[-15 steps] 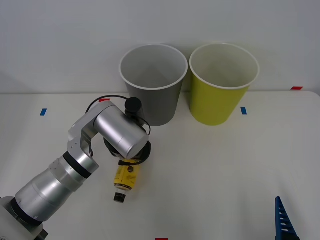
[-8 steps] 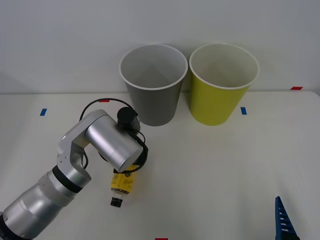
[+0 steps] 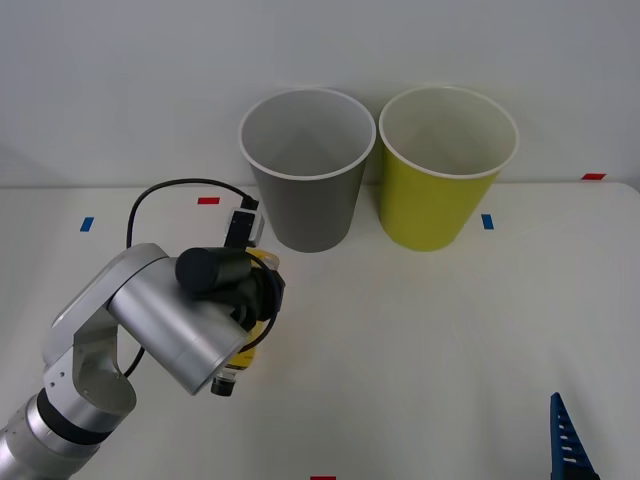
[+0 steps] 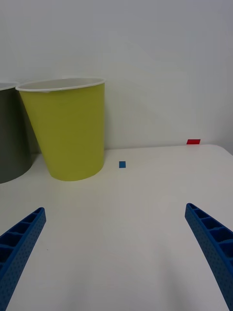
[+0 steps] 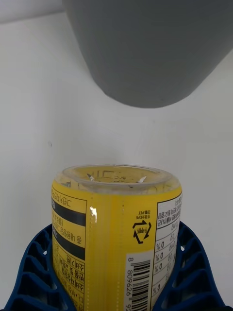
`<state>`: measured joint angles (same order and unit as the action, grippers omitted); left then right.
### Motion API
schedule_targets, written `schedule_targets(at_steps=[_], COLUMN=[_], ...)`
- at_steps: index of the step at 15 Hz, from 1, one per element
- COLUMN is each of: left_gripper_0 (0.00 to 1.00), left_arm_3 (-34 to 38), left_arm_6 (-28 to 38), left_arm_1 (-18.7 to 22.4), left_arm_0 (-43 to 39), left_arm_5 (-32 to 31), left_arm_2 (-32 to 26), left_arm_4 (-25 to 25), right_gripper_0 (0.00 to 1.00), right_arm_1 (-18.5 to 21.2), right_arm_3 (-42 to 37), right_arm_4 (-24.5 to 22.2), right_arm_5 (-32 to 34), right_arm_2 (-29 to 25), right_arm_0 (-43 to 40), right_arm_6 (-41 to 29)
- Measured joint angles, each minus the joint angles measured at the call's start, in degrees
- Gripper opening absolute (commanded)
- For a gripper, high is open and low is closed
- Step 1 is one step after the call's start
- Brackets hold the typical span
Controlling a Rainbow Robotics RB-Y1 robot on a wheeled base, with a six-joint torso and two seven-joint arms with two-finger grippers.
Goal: Put cans in the gray bin and PET bottles in the light green bin.
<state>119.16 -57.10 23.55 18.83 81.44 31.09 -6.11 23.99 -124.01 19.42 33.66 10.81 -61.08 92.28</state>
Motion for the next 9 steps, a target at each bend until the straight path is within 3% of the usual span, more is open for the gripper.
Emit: schedule_targets(at_steps=[4, 9], left_gripper_0=[0.0, 0.0], left_arm_3=[9.0, 16.8], left_arm_6=[-0.5, -1.6], left_arm_1=[1.0, 2.9], left_arm_0=[-3.2, -5.0], left_arm_5=[-2.9, -9.1], left_arm_2=[-1.0, -1.5], left_arm_4=[4.9, 5.9], right_gripper_0=[1.0, 1.0], right_arm_1=[0.0, 0.0], right_arm_3=[0.0, 0.0], right_arm_4=[0.0, 0.0], right_arm_5=[0.0, 0.0], right_arm_2=[0.0, 0.0], right_arm_0=[0.0, 0.0], right_arm_6=[0.0, 0.0])
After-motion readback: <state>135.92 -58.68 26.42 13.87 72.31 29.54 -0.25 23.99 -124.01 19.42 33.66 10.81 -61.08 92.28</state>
